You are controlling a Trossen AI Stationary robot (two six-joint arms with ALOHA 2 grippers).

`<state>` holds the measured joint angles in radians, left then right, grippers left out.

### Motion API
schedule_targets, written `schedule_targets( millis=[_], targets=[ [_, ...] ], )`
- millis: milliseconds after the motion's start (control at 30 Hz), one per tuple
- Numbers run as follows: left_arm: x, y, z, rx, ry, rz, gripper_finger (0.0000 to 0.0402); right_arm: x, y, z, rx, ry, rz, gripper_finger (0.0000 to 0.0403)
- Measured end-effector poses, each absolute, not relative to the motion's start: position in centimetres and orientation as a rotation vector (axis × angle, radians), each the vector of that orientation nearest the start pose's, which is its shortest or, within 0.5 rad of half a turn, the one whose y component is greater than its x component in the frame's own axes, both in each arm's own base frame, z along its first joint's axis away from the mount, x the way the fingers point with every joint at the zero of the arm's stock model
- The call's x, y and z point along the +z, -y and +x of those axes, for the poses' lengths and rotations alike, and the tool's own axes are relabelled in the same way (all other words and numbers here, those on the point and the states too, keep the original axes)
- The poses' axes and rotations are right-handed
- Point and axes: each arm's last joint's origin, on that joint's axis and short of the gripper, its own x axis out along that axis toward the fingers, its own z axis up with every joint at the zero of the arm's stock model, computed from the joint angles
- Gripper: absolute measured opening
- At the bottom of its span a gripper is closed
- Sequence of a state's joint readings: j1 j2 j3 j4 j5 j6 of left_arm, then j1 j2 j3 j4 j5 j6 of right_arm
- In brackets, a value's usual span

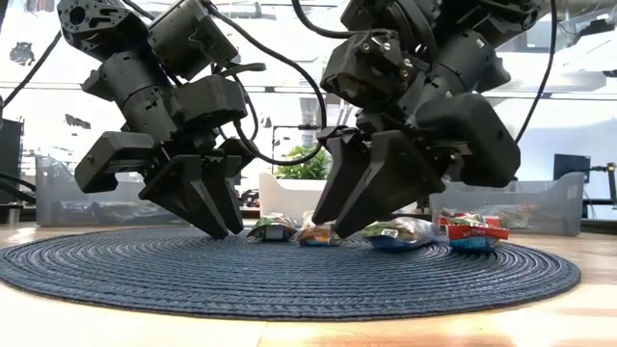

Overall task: Pick and place Granola Bars by type
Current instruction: Put the yellow granola bar into the right black bin

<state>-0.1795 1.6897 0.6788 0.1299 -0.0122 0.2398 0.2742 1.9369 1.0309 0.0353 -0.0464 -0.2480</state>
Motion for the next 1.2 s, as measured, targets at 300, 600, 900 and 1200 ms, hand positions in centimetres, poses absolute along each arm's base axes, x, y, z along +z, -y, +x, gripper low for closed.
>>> schedule_targets(
  millis=[300, 600, 900, 1200],
  targets=[
    [11.5, 5.2, 28.9, -0.261, -0.856, 0.309, 0.0107, 12.0, -10.1, 36.0, 0.407, -0.846, -0.344, 0.0052],
    [11.5, 5.2, 28.9, -0.259, -0.856, 0.309, 0.0107, 11.9, -9.5, 36.0, 0.410, -0.864, -0.344, 0.0003],
    [11.5, 5.2, 28.9, -0.254, -0.856, 0.311, 0.0107, 12.4, -10.6, 35.6, 0.321, -0.897, -0.495, 0.0000],
    [11.5, 5.2, 28.9, -0.255, -0.859, 0.311, 0.0107, 13.5, -12.6, 34.9, 0.048, -0.988, -0.730, 0.0001]
  ],
)
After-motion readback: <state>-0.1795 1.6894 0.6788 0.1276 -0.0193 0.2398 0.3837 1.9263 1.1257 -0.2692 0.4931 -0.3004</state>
